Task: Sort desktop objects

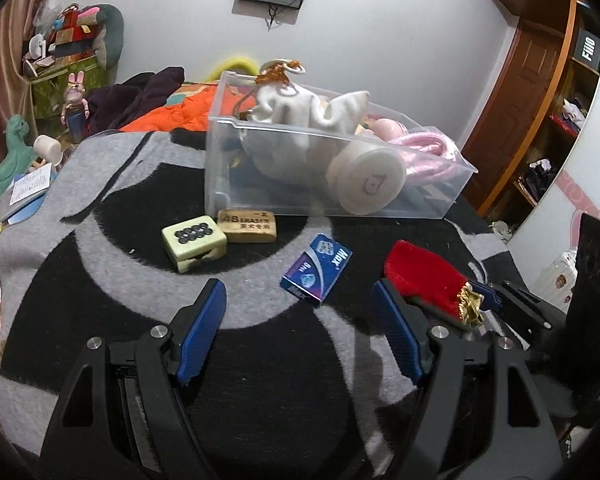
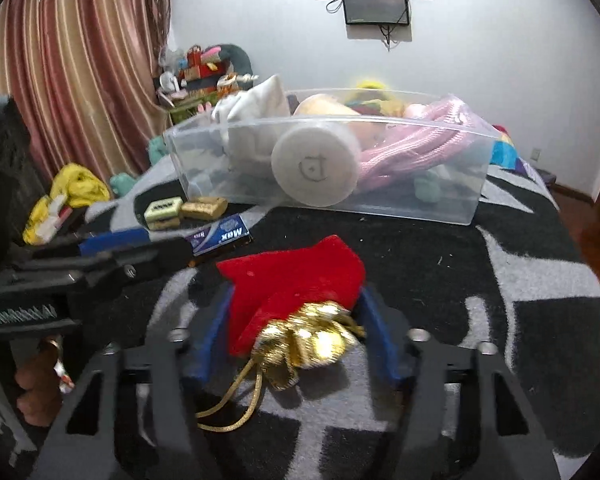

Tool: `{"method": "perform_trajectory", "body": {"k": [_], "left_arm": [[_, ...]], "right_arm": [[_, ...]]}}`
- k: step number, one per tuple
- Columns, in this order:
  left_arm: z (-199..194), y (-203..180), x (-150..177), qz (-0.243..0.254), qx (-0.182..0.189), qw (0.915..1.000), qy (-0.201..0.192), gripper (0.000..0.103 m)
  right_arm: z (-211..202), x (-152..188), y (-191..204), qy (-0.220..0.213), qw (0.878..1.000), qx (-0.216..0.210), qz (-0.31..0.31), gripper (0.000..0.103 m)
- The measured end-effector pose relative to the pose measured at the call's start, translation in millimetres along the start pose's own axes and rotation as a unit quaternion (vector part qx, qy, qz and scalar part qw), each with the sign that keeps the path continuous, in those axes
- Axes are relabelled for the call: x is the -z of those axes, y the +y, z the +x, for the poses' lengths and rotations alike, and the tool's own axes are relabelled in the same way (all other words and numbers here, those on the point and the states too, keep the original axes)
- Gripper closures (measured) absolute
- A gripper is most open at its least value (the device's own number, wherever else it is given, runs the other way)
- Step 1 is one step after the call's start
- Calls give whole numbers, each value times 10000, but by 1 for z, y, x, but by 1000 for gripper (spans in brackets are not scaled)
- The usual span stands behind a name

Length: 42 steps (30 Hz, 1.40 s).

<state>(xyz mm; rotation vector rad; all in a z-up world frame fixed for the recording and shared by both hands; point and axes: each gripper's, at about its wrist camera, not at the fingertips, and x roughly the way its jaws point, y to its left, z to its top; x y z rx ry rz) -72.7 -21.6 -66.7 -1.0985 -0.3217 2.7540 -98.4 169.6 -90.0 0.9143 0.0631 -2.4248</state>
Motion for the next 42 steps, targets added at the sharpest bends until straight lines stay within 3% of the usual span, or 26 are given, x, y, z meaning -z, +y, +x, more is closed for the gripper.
{"method": "perform_trajectory", "body": {"k": [4, 8, 13, 18, 22, 24, 26, 33, 42], "left_arm": [[4, -9, 0, 119, -105, 9999, 42, 28], [12, -20, -2, 221, -255, 9994, 84, 28], [25, -29, -7, 323, -592, 9977, 95, 28], [38, -31, -12, 101, -776, 9969, 114, 29], [43, -40, -9, 249, -1207, 9924, 33, 45], [43, -44, -7, 333, -1249, 9916, -11, 54], [42, -47, -4, 389, -1329, 9903, -68, 54], [35, -50, 3, 393, -1328, 9901, -211, 55], [10, -50, 0, 353, -1044, 9933, -352, 55]], "right_arm": [[-7, -3, -8, -61, 9991, -335, 237, 74], [-13, -4, -11, -156, 9986, -409, 305, 78], [-26, -5, -22, -382, 9976, -392, 434, 79], [-37, -6, -35, -543, 9963, -343, 570, 79], [-36, -7, -39, -550, 9956, -383, 658, 79], [-35, -6, -40, -531, 9955, -386, 677, 79], [-35, -6, -41, -526, 9955, -374, 689, 79], [-38, -5, -42, -552, 9956, -326, 681, 79], [-37, -6, -40, -528, 9960, -306, 647, 79]]}}
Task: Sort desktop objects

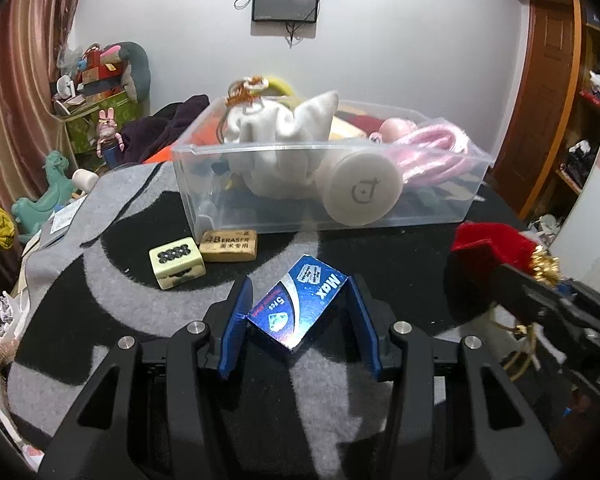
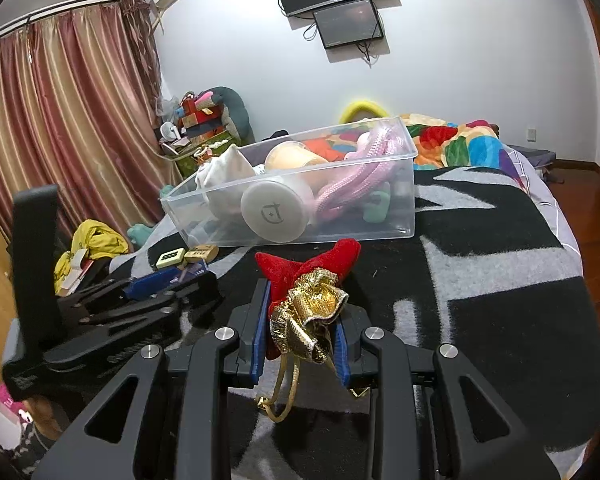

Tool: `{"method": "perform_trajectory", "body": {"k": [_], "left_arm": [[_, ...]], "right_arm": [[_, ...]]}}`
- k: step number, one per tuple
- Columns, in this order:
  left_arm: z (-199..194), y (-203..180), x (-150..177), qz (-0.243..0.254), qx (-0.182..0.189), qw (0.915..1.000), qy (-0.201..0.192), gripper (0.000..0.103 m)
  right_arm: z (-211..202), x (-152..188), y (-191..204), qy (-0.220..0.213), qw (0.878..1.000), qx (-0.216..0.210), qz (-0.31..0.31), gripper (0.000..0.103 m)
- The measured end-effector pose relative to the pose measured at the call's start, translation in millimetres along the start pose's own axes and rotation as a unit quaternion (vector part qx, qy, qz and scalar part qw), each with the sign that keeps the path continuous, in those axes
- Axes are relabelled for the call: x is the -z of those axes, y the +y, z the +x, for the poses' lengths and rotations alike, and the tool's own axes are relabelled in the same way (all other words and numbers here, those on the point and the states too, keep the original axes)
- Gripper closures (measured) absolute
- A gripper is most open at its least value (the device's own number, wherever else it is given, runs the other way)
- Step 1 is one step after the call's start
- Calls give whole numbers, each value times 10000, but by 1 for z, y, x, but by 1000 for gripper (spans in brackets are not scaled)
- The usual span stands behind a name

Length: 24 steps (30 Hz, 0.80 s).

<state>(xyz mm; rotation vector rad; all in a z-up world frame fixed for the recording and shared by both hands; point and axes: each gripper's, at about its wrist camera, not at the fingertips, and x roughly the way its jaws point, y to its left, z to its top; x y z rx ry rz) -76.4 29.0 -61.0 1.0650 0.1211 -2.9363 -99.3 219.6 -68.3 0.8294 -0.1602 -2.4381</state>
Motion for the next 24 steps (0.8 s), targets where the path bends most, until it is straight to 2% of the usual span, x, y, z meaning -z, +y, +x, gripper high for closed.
{"method": "perform_trajectory", "body": {"k": [6, 16, 24], "left_arm": [[-14, 10, -9, -183, 285, 9994, -122, 55], [-34, 29, -33, -315, 352, 9974, -536, 55], [-32, 45, -59, -444, 339, 9956, -755, 55]], "right_arm": [[0, -5, -2, 9, 10000, 53, 9, 79], [-9, -35, -6, -279, 9993, 229, -126, 78], [-8, -68, -2, -533, 9977, 280, -324, 78]]}}
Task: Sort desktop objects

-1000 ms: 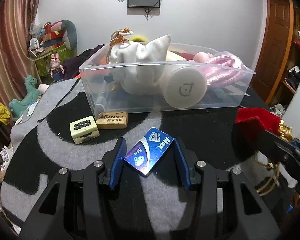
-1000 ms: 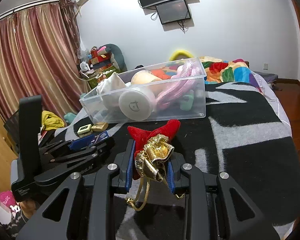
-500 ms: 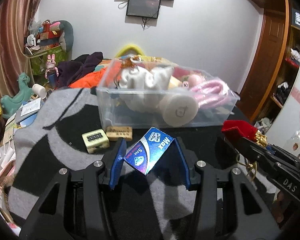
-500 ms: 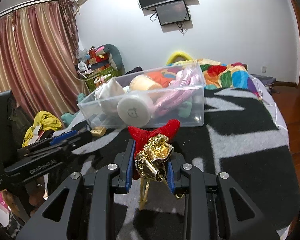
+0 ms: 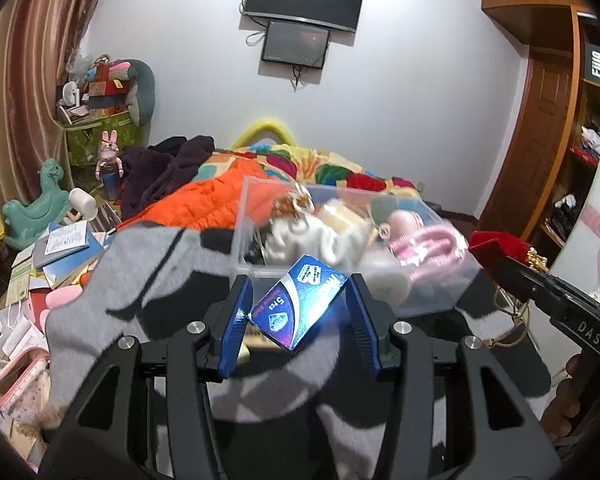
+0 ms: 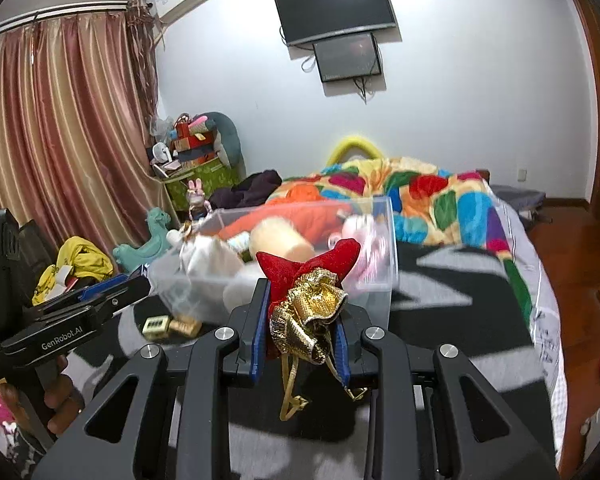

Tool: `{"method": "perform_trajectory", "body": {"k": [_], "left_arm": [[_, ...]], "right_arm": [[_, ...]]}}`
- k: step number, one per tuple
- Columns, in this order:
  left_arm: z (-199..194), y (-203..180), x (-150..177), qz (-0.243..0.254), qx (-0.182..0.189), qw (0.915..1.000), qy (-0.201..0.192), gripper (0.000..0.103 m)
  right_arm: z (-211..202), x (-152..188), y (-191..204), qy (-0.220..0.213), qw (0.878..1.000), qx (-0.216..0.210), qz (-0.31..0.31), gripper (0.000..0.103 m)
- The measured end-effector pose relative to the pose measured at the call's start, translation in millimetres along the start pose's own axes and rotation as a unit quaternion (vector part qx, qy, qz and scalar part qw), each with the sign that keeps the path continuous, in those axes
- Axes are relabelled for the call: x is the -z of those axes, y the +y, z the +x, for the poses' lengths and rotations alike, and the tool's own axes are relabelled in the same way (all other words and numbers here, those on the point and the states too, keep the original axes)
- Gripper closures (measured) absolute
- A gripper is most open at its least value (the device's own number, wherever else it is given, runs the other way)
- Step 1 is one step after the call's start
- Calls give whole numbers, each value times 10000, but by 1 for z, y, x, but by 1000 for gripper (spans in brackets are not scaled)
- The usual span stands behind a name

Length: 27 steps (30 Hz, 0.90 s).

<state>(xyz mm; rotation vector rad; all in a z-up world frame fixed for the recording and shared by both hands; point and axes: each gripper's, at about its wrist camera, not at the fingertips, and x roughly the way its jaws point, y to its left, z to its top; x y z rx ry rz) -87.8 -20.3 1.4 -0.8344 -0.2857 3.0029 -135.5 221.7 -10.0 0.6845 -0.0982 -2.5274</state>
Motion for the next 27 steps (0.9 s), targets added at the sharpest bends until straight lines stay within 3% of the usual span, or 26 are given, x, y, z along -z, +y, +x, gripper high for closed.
{"method": "perform_trajectory", "body": {"k": [9, 14, 22, 27], "left_arm": [[18, 9, -29, -132, 103, 9997, -179, 55], [44, 10, -28, -180, 175, 9997, 54, 55], [64, 15, -22, -285, 351, 9987, 251, 55], [67, 11, -19, -153, 236, 9994, 216, 55]], "right_arm": [[14, -40, 10, -337, 9991, -134, -217, 78], [33, -49, 11, -308, 9992, -143, -210, 77], [71, -43, 6, 122, 9997, -20, -196, 78], [93, -36, 5, 426, 9989, -12, -214, 78]]}}
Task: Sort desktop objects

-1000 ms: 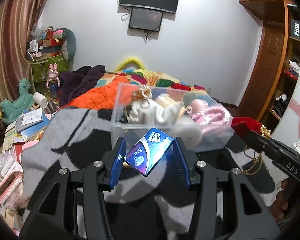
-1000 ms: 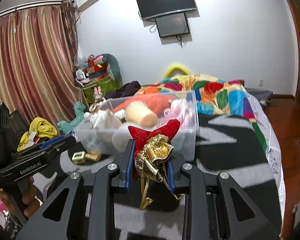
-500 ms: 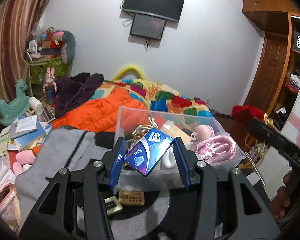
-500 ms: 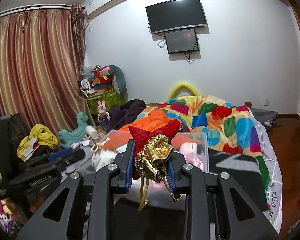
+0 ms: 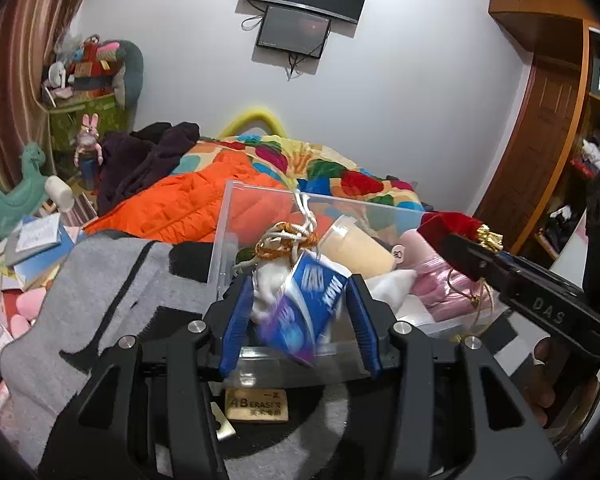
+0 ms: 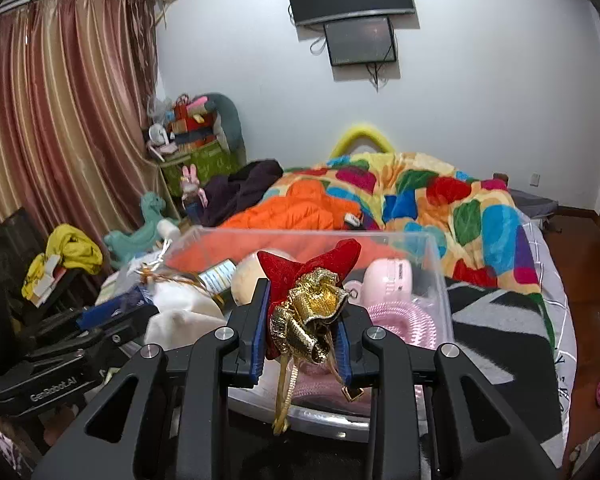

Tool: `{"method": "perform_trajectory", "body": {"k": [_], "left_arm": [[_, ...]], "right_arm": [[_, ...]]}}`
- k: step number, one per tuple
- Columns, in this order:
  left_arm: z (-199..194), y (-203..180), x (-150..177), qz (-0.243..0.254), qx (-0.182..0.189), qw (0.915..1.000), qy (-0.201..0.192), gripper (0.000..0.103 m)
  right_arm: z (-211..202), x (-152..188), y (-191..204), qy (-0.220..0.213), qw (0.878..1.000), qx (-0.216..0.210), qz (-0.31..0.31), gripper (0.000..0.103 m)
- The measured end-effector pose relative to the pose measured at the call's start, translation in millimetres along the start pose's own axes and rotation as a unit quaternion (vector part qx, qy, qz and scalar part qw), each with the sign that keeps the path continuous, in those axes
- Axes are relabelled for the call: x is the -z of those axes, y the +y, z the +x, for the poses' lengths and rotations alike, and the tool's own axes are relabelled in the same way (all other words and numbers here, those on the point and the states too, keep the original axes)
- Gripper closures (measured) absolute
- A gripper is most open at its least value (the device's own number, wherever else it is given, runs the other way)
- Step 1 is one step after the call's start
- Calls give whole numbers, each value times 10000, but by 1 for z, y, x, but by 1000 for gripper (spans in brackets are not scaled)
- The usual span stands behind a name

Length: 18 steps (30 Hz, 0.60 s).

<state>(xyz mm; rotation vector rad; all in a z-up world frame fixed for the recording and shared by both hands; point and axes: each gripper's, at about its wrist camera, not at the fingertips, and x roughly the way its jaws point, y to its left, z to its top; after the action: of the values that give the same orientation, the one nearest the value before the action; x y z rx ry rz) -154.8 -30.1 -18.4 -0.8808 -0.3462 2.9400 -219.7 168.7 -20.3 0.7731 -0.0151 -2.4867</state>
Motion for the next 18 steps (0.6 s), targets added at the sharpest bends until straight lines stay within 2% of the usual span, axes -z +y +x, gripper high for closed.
{"method": "perform_trajectory", "body": {"k": [7, 9, 12, 14, 18], "left_arm": [[-1, -1, 2, 90, -64, 9999, -60, 55], [-2, -1, 3, 103, -74, 9999, -76, 55], [-3, -3, 4, 170, -148, 9997, -110, 55], [-5, -4, 5, 193, -203, 9995, -139, 55], [-16, 1, 6, 135, -124, 9997, -162, 55]], "right_arm": [[14, 7, 4, 282, 9995, 99, -77, 75], [17, 9, 4, 371, 9992, 132, -88, 71], [15, 10, 7, 426, 9988, 188, -138, 55], [12, 11, 10, 403, 9988, 240, -159, 36], [-1, 14, 14, 258, 9987, 349, -249, 32]]}}
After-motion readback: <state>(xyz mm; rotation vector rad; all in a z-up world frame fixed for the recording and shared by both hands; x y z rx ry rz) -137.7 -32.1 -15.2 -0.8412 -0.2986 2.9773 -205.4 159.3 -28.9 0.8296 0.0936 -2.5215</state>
